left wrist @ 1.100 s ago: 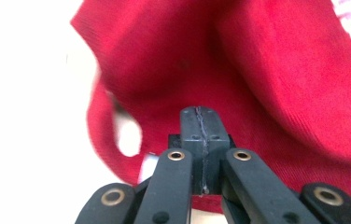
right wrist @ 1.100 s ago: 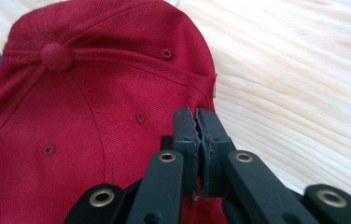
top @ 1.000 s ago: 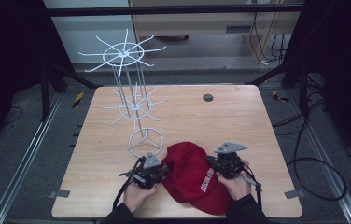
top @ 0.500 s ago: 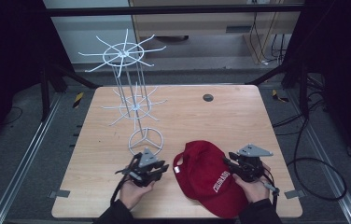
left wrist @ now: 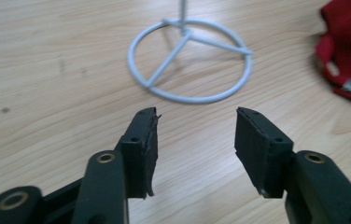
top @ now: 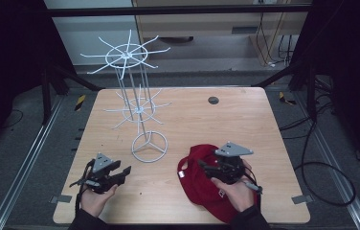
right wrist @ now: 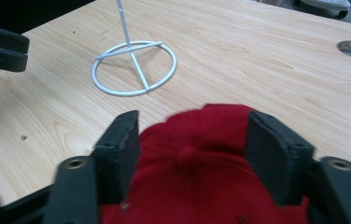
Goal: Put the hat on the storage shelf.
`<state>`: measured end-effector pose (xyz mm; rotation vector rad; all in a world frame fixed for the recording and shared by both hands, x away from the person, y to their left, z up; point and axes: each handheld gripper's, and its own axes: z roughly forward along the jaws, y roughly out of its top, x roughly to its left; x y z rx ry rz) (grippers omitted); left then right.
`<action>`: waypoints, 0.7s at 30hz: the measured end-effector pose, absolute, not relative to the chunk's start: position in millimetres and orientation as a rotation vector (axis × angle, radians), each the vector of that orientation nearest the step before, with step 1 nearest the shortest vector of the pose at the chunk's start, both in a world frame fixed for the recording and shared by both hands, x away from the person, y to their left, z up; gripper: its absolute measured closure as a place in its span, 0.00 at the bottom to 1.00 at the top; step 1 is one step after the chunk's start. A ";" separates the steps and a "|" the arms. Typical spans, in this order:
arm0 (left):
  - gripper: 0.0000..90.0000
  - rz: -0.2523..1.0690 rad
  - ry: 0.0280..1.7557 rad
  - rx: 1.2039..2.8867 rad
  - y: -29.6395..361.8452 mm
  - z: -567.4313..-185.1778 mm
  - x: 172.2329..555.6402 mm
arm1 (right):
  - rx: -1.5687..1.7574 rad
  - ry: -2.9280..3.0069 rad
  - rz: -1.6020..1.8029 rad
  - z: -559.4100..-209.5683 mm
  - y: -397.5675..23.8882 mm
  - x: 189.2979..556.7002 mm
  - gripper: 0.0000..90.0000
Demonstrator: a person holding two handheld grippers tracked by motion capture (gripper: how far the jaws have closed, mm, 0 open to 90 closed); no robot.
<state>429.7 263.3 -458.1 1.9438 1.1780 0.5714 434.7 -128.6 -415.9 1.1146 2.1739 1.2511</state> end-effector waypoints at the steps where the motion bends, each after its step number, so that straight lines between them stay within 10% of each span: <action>1: 0.52 0.585 1.197 1.937 267.0 -458.8 430.2 | 1.116 2.174 1.248 -417.1 -124.4 435.8 0.37; 12: 0.50 0.588 1.283 1.891 287.9 -465.4 433.1 | 1.194 2.169 1.001 -446.5 -87.4 448.4 0.24; 21: 0.52 0.577 1.279 1.897 286.5 -467.4 433.4 | 1.313 2.223 0.972 -456.4 -104.9 454.9 0.81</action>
